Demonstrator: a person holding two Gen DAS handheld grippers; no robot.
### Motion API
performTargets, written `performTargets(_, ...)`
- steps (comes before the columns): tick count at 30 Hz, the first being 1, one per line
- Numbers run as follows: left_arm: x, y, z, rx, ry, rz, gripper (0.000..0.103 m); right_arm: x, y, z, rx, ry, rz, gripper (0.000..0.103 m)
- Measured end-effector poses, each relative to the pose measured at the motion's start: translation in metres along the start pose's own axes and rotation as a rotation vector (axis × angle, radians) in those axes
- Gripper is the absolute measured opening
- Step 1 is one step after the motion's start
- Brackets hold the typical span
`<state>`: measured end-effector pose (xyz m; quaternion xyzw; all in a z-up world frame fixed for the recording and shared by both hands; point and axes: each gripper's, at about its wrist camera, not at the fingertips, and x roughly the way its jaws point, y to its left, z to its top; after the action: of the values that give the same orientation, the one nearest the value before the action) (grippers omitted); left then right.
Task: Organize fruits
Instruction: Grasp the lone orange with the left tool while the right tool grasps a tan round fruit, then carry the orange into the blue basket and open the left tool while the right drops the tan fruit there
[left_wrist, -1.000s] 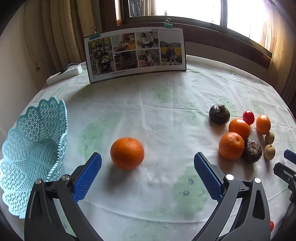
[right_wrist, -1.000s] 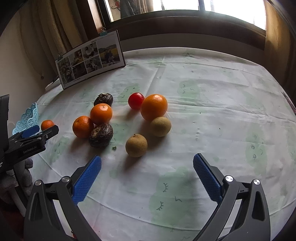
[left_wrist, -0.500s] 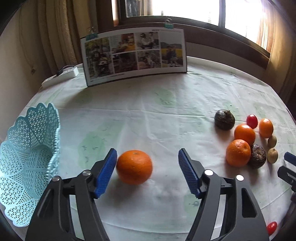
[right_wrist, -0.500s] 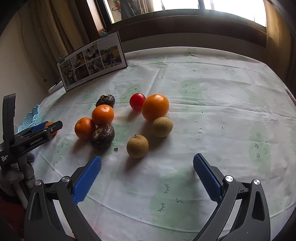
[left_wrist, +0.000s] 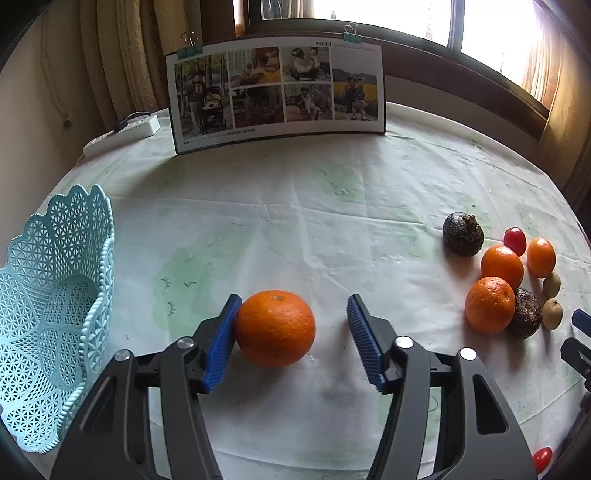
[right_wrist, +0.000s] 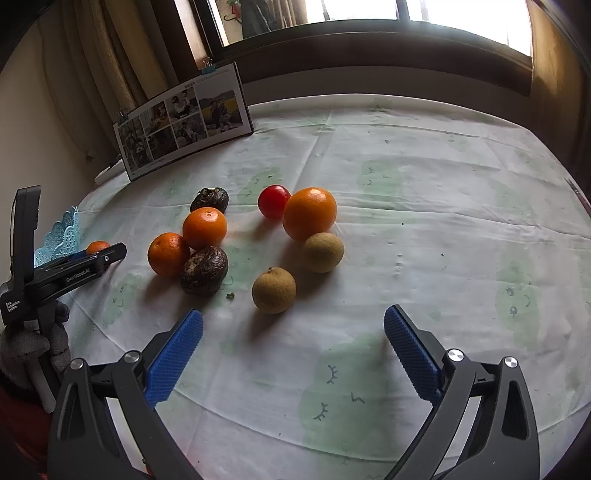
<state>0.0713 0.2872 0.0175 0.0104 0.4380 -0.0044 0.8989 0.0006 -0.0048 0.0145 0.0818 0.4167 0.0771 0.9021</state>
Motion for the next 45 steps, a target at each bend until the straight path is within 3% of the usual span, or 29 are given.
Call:
performTargets(3, -0.003, 0.002, -0.001, -0.01, -0.009, 0.017, 0.039, -0.002, 0.0, 0.0, -0.004, 0.0, -0.005, 0.095)
performTargets(8, -0.012, 0.002, -0.007, -0.026, -0.017, -0.016, 0.039, -0.003, -0.001, 0.001, -0.006, 0.006, -0.014, 0.083)
performTargets(10, -0.015, 0.0, -0.009, -0.029, -0.02, -0.031, 0.039, -0.001, 0.001, 0.002, -0.008, 0.014, -0.009, 0.067)
performTargets(13, -0.021, -0.002, -0.012, -0.034, -0.029, -0.05, 0.039, 0.004, 0.007, 0.004, -0.027, 0.029, -0.005, 0.053)
performTargets(25, -0.042, 0.006, -0.021, -0.068, -0.062, -0.066, 0.039, 0.021, 0.02, 0.011, -0.074, 0.046, -0.068, 0.028)
performTargets(45, -0.081, 0.038, -0.025, -0.109, -0.173, -0.059, 0.039, -0.001, 0.047, 0.014, -0.099, -0.004, -0.109, 0.027)
